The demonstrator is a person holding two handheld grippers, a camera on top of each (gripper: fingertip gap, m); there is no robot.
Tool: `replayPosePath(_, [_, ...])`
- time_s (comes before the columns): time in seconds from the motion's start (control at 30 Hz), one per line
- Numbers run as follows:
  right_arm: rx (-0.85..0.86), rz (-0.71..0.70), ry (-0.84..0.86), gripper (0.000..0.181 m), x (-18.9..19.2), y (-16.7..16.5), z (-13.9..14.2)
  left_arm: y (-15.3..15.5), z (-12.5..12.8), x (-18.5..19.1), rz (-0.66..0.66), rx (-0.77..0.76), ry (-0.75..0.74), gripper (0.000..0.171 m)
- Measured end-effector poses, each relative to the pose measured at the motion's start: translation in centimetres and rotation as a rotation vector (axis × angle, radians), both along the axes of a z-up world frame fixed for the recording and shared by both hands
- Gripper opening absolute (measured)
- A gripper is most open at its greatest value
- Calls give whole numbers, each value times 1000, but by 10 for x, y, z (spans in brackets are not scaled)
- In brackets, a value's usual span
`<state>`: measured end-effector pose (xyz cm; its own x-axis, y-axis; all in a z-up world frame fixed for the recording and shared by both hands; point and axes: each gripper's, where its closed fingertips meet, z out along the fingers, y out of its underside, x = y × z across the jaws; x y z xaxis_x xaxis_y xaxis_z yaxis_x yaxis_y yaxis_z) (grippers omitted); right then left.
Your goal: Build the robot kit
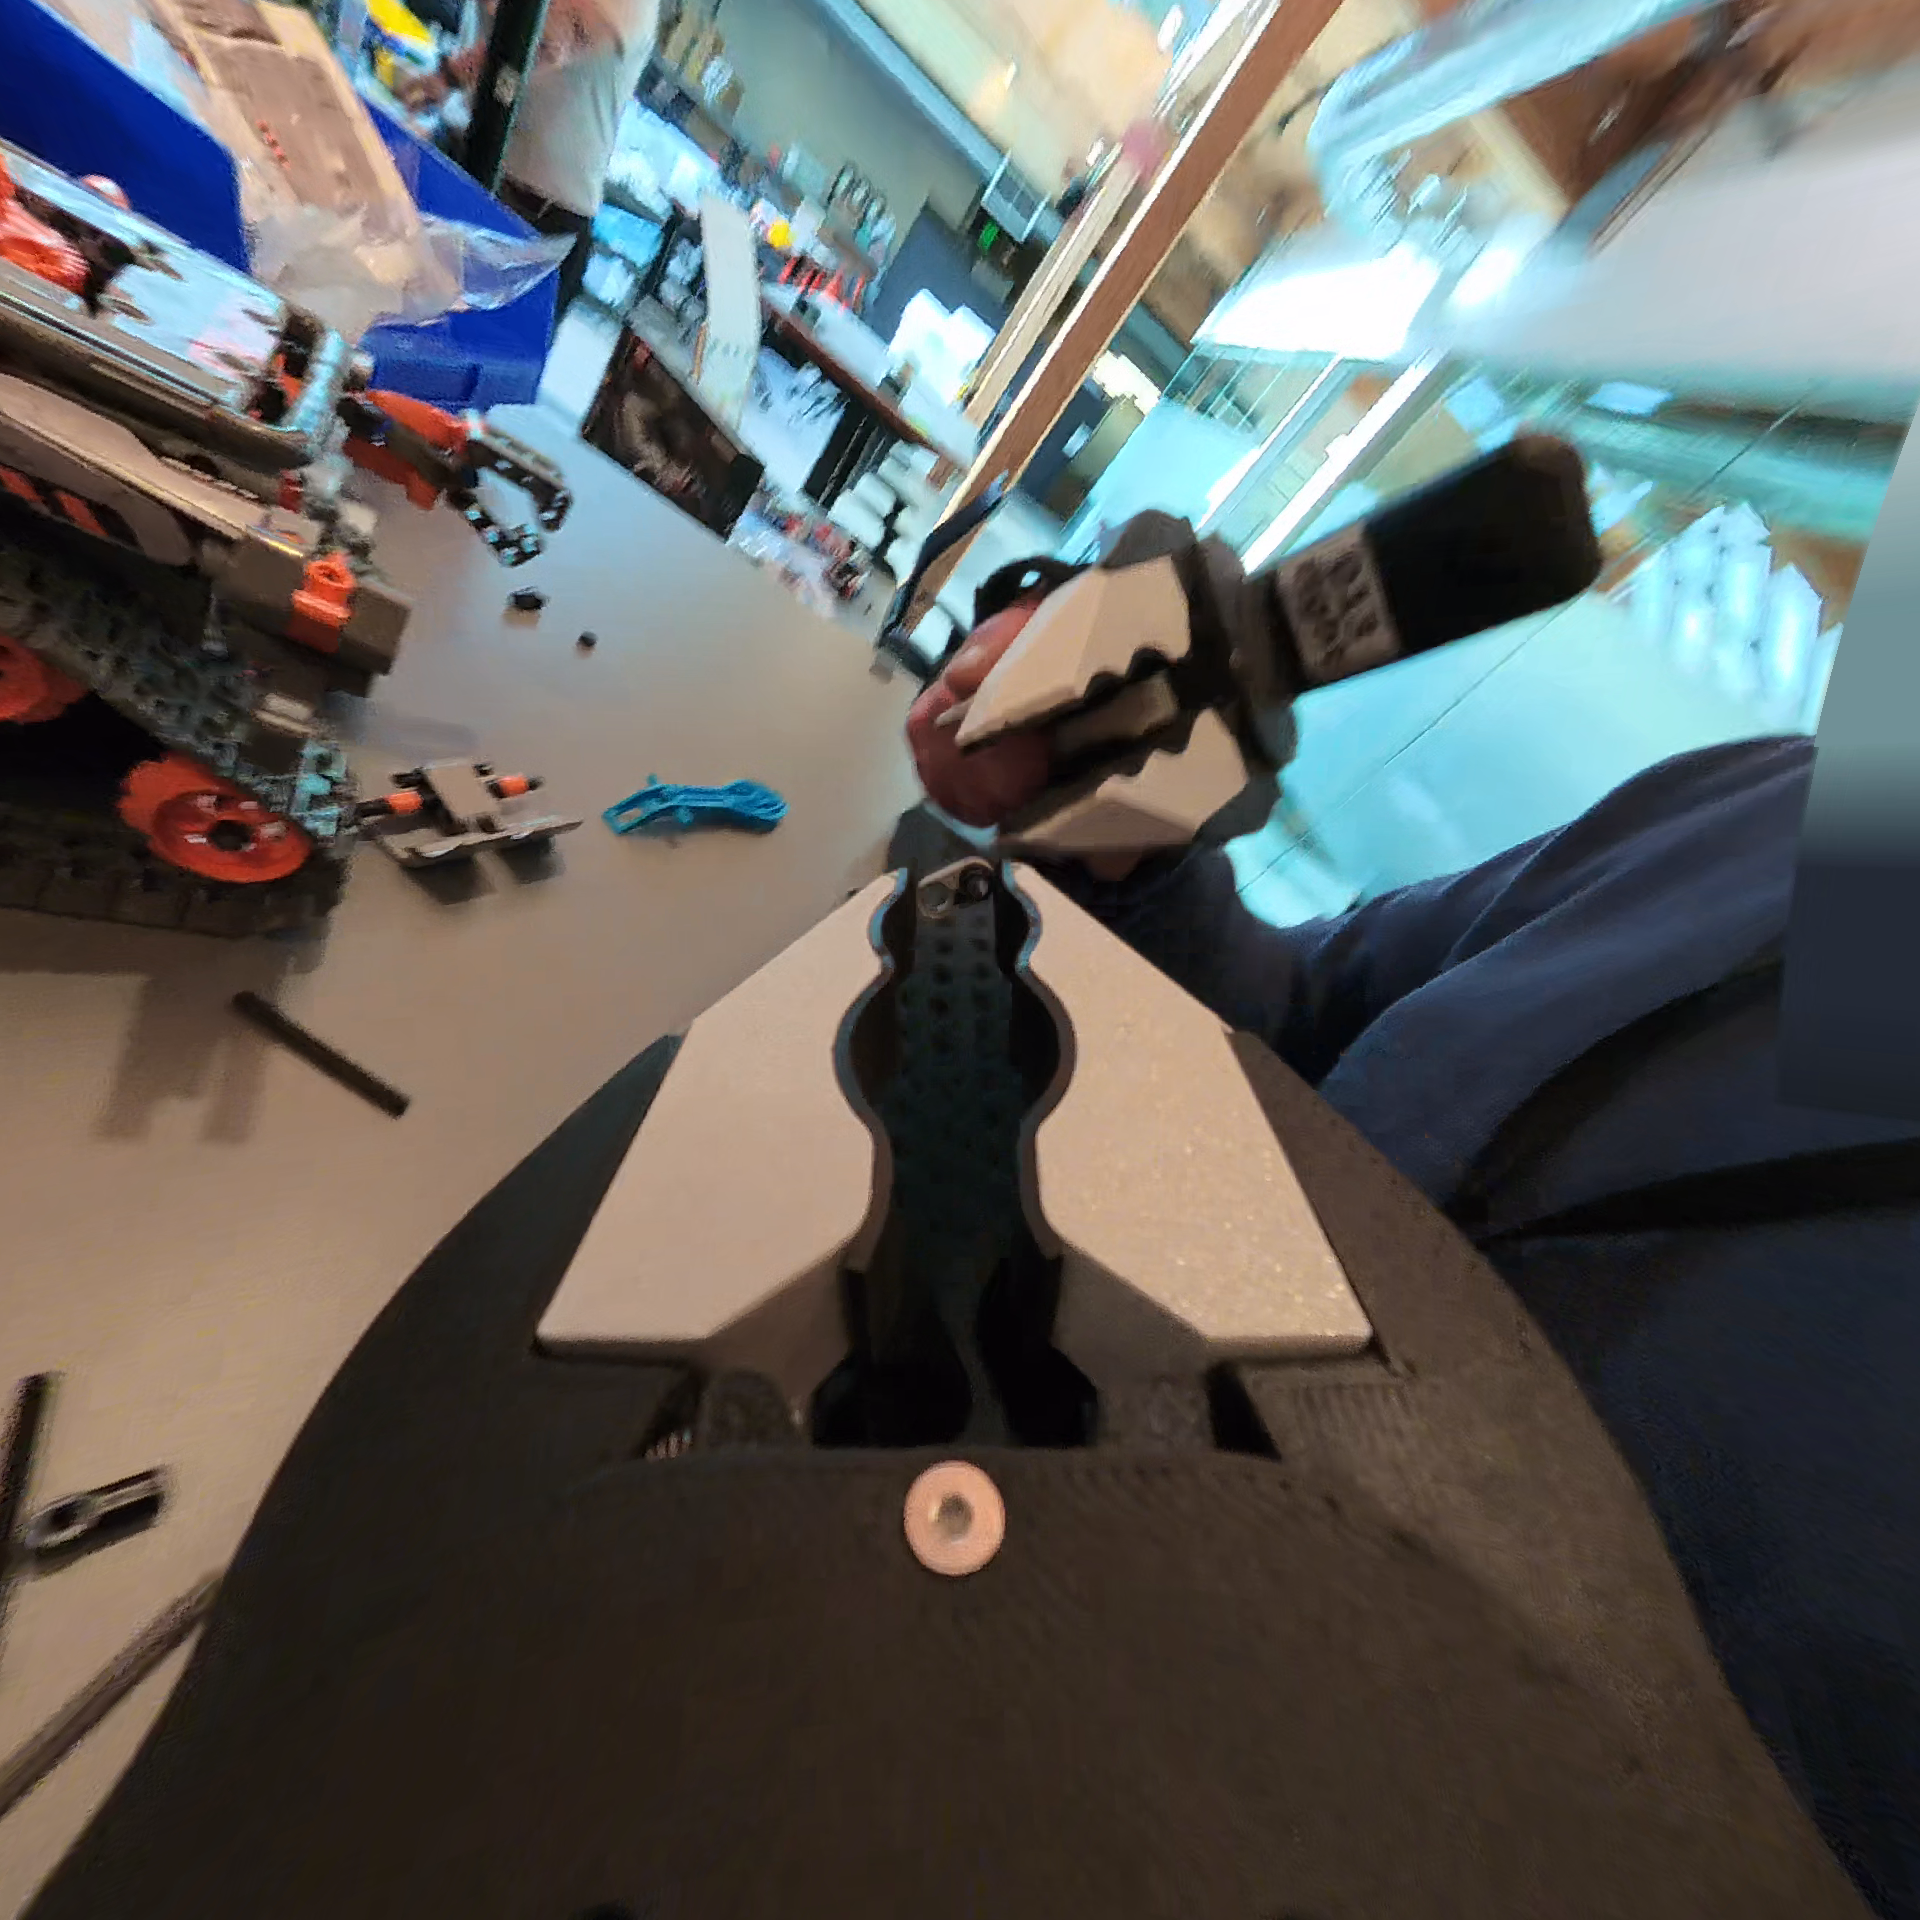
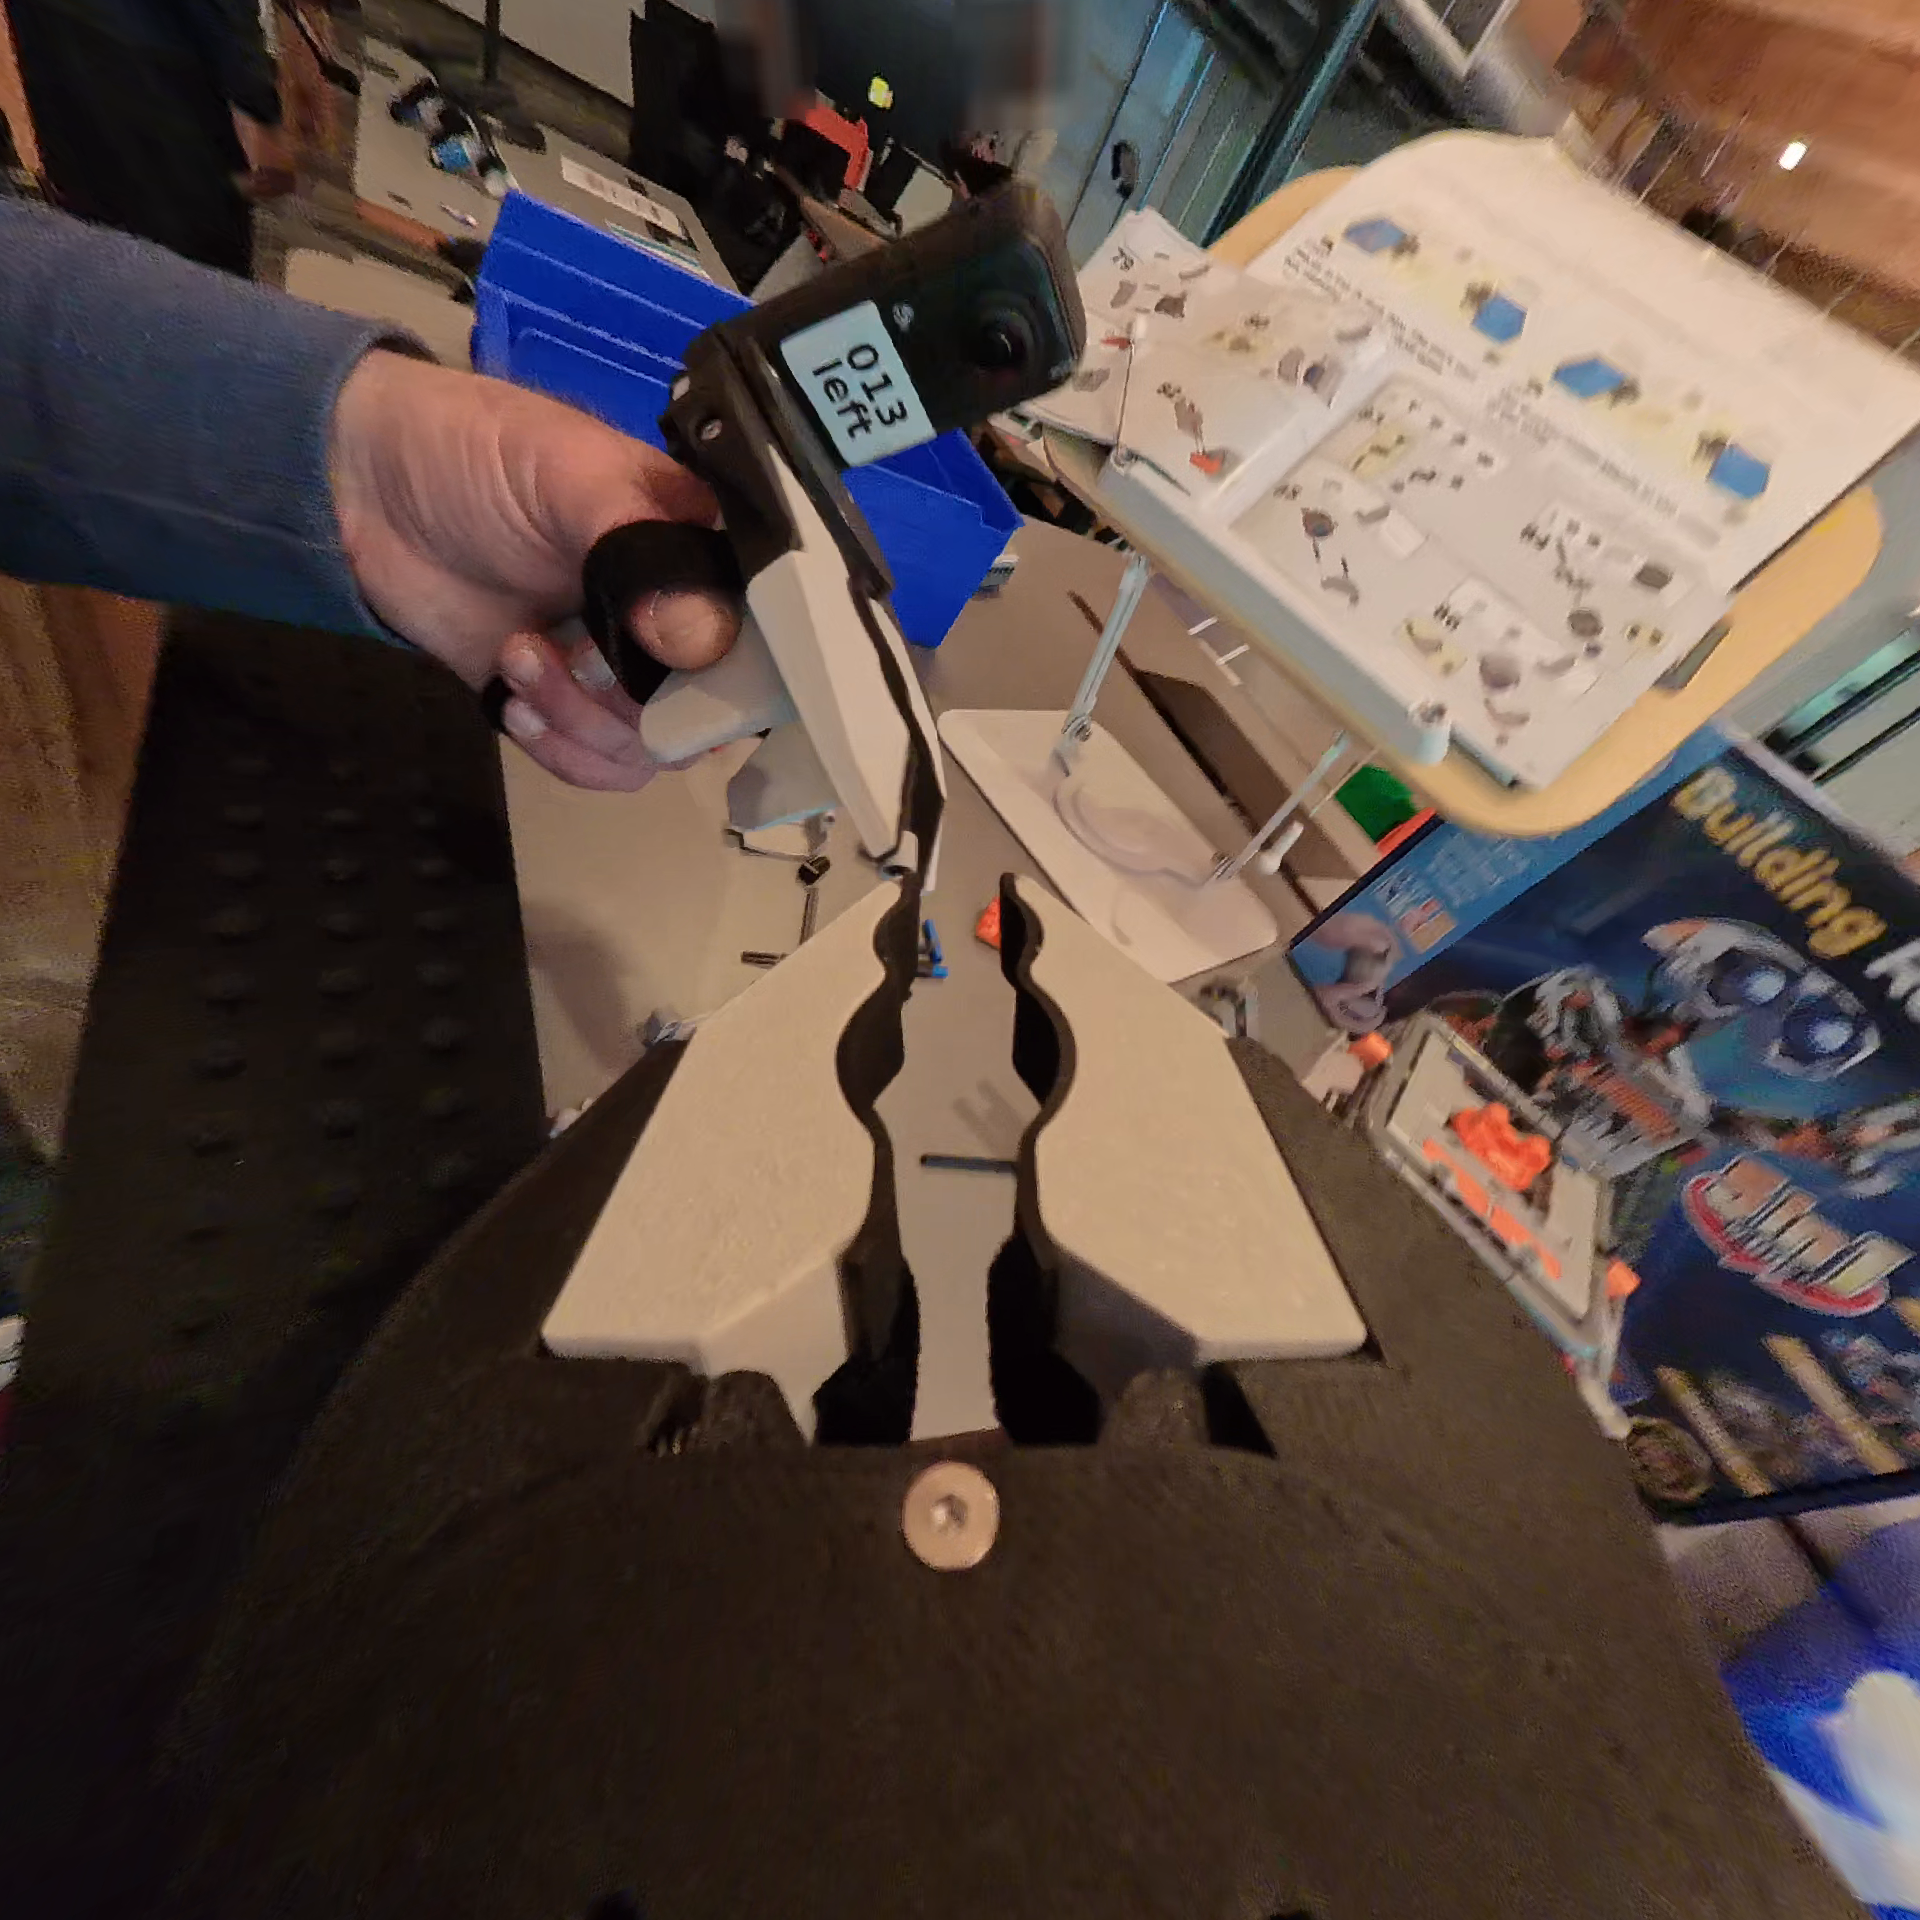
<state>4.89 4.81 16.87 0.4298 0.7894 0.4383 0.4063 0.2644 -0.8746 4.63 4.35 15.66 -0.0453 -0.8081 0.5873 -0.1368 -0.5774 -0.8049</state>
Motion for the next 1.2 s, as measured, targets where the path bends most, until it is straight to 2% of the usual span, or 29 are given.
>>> replayPosePath(0.13, [-169,4,20,14,15,5,-14,14,-20,-2,60,171,178,12])
replayPosePath(0.2, [-189,-34,19,11,18,11,-20,19,-22,-5,81,242,220,12])
replayPosePath(0.3, [-263,-23,51,11,17,14,-28,31,-41,-16,111,370,358,12])
replayPosePath(0.4, [-295,-3,21,12,12,17,-39,36,-64,-21,79,478,497,12])
replayPosePath(0.53, [-315,10,-27,12,7,25,-50,39,-103,-20,-11,568,685,13])
replayPosePath(0.67, [-336,6,-61,11,6,35,-65,42,-131,-19,-87,625,816,12])
replayPosePath(0.83, [-378,9,-89,11,6,39,-83,38,-148,-20,-187,656,876,13])
replayPosePath(0.93, [-396,18,-109,12,7,37,-89,36,-149,-22,-218,638,871,21])
replayPosePath(1.03, [-428,74,-123,13,3,26,-90,40,-146,-27,-191,646,876,31])
replayPosePath(1.2, [-469,205,-231,18,-7,-6,-101,36,-145,-35,-159,645,912,32])
